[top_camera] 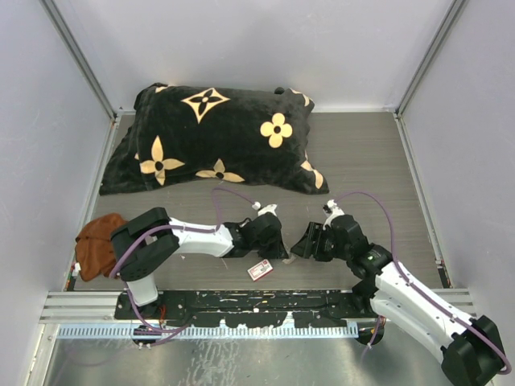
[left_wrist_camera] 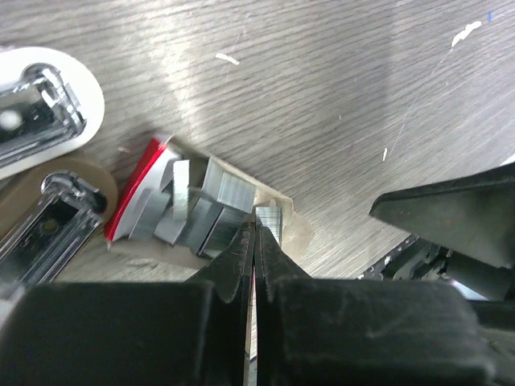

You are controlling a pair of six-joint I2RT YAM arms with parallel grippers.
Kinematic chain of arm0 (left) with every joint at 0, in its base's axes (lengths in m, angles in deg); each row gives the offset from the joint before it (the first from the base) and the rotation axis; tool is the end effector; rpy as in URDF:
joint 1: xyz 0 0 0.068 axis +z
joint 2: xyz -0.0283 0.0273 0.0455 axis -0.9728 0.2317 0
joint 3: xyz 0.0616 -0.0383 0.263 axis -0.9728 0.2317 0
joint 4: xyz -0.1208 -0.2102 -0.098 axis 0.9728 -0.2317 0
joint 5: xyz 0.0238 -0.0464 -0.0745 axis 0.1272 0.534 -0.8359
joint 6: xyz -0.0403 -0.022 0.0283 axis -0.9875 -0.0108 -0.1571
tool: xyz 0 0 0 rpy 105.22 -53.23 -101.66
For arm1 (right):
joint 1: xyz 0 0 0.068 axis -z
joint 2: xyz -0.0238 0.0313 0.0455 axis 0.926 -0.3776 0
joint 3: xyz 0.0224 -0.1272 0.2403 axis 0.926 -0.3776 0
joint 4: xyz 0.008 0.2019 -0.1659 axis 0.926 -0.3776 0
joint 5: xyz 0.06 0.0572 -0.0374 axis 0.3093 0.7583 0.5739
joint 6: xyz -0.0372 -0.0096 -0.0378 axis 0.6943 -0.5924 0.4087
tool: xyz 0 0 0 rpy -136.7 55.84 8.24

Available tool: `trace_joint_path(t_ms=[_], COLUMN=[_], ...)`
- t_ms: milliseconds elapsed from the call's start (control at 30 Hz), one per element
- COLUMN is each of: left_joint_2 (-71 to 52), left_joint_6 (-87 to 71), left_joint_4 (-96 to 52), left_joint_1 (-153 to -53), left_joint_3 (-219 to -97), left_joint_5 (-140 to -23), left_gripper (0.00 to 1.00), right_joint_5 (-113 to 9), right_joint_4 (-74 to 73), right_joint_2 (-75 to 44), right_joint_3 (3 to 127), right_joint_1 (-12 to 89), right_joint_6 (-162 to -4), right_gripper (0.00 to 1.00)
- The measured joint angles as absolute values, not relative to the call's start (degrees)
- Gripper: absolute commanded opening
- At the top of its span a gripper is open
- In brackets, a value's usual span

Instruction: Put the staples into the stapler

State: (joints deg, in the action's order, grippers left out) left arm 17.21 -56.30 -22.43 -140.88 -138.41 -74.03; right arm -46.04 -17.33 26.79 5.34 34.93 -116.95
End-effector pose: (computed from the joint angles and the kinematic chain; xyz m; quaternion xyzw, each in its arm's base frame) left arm 0.1531 -0.3187 0.1421 0.0376 0.9326 -0.3197 0.1631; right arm 0.1181 0.0865 0.1692 0.0121 0.9016 0.3396 0.2677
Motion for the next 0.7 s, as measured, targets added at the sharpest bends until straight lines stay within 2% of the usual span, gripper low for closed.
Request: trace_joint_path(t_ms=[200, 467, 700], left_joint_2=[12.3, 5.0, -0.8], left_joint_6=[-57.1, -57.0, -57.3], left_joint_4=[-16.9, -9.0, -3.7], left_joint_1=[-140.9, -140.9, -140.5], left_joint_3=[-132.5, -130.4, -124.6], left_joint_5=[-73.9, -73.7, -73.7], left_gripper=[0.0, 0.0, 0.0], right_joint_5=[-46.7, -45.9, -44.4], right_joint_4=[-18.7, -16.6, -9.7], right_joint_2=[32.5, 39.5, 46.3], right_joint_3=[6.0, 6.1, 5.1], right_joint_1=[34.9, 34.9, 34.9], right_joint_6=[-117.8, -120.7, -126.2], right_gripper=[0.71, 0.74, 0.81])
